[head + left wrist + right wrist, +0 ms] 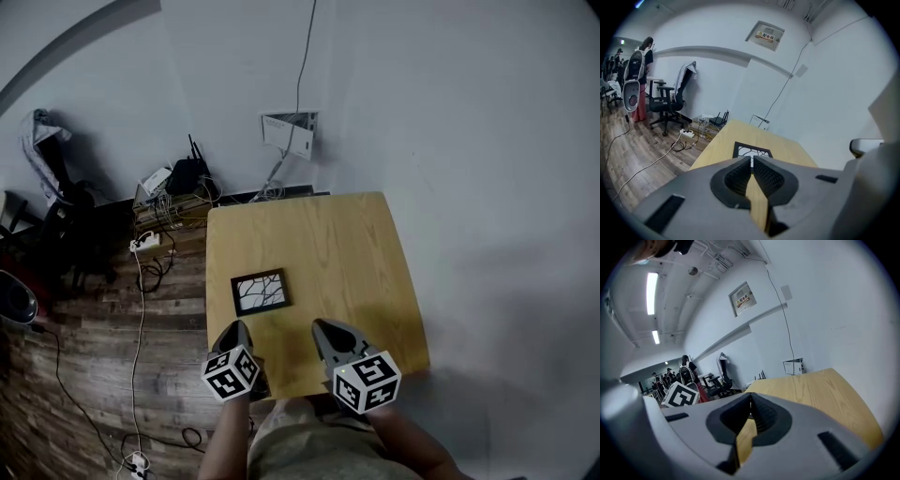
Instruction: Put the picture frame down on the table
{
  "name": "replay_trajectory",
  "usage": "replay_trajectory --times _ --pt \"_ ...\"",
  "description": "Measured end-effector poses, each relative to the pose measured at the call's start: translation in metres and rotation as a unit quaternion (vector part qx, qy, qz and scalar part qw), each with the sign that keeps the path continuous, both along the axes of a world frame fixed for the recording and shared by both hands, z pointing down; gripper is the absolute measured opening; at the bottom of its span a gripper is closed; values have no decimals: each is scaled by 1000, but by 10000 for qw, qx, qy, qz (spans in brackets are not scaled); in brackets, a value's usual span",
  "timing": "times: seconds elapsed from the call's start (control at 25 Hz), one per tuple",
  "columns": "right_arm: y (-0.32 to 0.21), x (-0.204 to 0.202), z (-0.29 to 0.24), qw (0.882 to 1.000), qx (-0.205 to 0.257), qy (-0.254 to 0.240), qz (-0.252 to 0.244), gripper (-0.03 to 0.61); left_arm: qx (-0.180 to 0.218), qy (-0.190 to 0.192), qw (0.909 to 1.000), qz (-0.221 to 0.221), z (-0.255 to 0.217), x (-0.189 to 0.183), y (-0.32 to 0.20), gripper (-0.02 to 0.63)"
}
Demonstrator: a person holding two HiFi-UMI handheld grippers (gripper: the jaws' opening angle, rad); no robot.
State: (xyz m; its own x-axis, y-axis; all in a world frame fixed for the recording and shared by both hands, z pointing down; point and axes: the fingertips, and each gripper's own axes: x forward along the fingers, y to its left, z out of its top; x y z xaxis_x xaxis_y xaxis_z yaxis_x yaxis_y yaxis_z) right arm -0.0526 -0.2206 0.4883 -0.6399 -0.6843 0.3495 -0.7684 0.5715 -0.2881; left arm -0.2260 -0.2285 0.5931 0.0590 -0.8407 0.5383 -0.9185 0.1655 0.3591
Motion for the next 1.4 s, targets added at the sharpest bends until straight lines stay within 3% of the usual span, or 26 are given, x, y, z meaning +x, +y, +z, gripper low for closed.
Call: replay_trajectory --times 0.84,1.4 --pt "121 52 -25 9981 306 -164 -512 0 642 -38 9979 12 -81 82 142 3" --pt "201 72 -26 9959 454 -230 -753 0 797 62 9967 124 -85 119 227 3"
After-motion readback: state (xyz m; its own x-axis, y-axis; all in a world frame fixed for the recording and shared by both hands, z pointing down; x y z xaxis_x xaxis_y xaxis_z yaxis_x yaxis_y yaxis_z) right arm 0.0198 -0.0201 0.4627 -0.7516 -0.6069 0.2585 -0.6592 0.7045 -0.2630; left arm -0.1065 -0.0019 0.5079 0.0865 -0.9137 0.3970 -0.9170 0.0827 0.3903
